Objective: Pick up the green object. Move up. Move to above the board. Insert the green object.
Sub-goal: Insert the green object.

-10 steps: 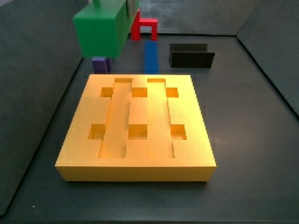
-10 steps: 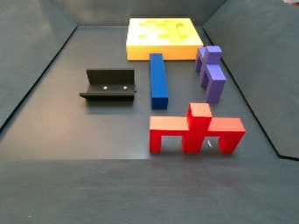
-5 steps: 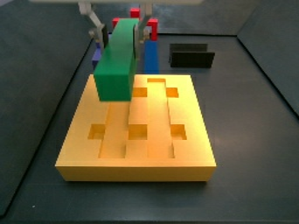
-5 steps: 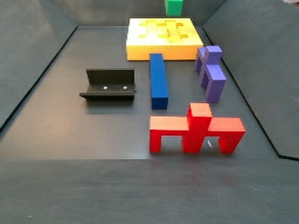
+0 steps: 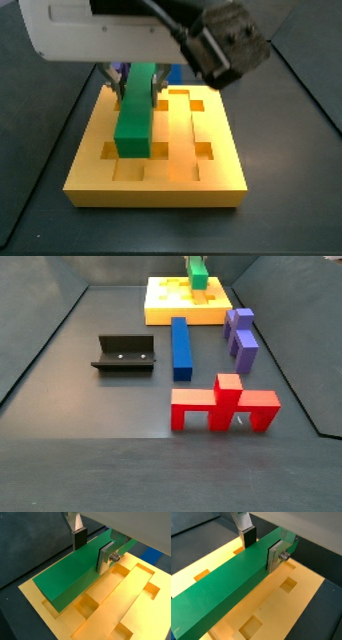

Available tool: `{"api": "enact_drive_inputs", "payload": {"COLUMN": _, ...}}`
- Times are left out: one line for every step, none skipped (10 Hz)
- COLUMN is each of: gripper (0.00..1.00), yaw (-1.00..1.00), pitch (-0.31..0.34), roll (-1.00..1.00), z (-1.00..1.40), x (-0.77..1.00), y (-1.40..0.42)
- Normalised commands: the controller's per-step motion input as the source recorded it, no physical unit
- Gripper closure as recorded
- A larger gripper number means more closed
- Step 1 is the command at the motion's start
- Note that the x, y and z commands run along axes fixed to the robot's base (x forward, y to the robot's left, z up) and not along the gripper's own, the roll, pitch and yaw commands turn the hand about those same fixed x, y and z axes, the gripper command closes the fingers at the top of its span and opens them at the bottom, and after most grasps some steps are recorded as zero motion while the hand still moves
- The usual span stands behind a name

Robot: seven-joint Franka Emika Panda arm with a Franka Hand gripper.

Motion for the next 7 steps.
{"api": "enact_drive_inputs", "payload": {"gripper": 1.00, "yaw": 0.00, "pitch": 0.000, "roll": 0.31, "z": -0.70, "x": 0.00, "y": 0.00}}
{"api": "enact_drive_inputs", "payload": {"gripper": 1.00, "yaw": 0.00, "pitch": 0.004, "roll": 0.25, "z": -0.62, "x": -0.05, "y": 0.00}}
{"api": "enact_drive_inputs", "payload": {"gripper": 1.00, "yaw": -0.02, "pitch": 0.000, "roll": 0.04, "z": -0.46, "x": -0.17, "y": 0.00}}
{"api": "enact_drive_inputs", "payload": {"gripper": 1.00, "yaw": 0.00, "pitch": -0.040, "roll": 0.00, "z": -0.36, "x": -0.11, "y": -0.02}}
{"api": "enact_drive_inputs", "payload": {"gripper": 1.00, "yaw": 0.00, "pitch": -0.066, "roll": -0.03, "z": -0.35, "x": 0.00, "y": -0.14}}
{"api": "enact_drive_inputs", "payload": {"gripper": 1.00, "yaw": 0.00, "pitch": -0.077, "roll": -0.07, "z": -0.33, "x": 0.00, "y": -0.11}}
{"api": "enact_drive_inputs", "payload": {"gripper": 1.00, "yaw": 0.00, "pitch": -0.076, "roll": -0.06, "z": -0.33, "x": 0.00, "y": -0.14}}
